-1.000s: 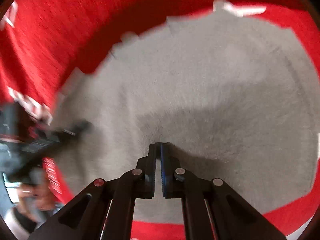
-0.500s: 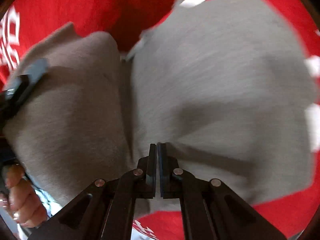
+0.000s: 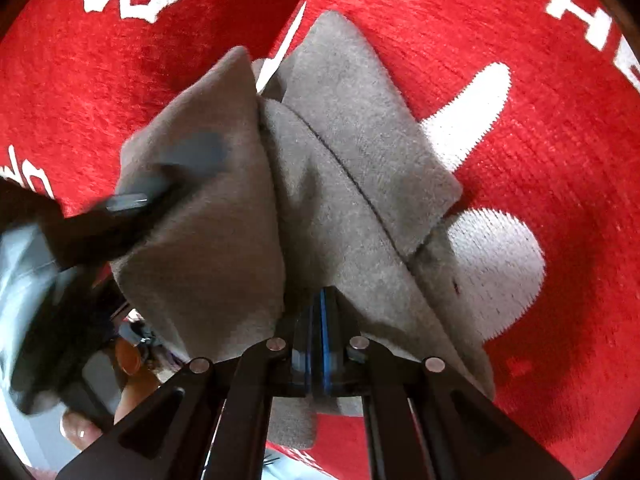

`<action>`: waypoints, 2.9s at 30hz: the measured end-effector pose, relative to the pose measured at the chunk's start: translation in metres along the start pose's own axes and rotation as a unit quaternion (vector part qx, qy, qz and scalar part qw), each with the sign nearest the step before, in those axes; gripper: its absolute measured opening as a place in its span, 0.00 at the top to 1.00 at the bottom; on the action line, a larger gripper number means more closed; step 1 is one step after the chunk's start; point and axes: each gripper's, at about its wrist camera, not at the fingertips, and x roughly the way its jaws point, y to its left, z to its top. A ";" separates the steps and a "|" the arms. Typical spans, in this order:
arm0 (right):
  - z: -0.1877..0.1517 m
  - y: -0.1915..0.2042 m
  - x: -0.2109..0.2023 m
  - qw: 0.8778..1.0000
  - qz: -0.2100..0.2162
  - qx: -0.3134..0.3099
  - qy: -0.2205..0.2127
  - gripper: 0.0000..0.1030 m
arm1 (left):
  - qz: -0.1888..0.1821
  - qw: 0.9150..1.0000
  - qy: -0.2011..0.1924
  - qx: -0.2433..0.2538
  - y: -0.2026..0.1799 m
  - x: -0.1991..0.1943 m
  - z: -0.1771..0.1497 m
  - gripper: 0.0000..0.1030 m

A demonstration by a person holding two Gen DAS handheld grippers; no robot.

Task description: Fold small clothes

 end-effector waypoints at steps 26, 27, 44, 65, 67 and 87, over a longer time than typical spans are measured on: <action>0.028 0.022 -0.039 1.000 0.008 -0.024 0.004 0.80 | 0.128 0.985 0.040 -0.108 0.139 -0.040 -0.066 0.31; 0.024 0.025 -0.045 0.999 0.014 -0.039 0.001 0.81 | 0.129 0.986 0.045 -0.098 0.137 -0.039 -0.065 0.31; -0.007 0.056 -0.083 0.975 -0.177 -0.122 -0.057 0.77 | 0.134 0.986 0.056 -0.080 0.140 -0.066 -0.089 0.17; -0.049 -0.002 -0.090 0.963 -0.253 -0.087 -0.014 0.96 | 0.139 0.985 0.085 -0.054 0.108 -0.038 -0.159 0.16; -0.051 0.003 -0.104 0.969 -0.234 -0.079 -0.028 0.96 | 0.140 0.985 0.087 -0.056 0.107 -0.041 -0.160 0.16; -0.008 0.038 -0.061 0.974 -0.202 -0.100 0.000 1.00 | 0.192 0.972 0.077 -0.114 0.124 -0.067 -0.128 0.16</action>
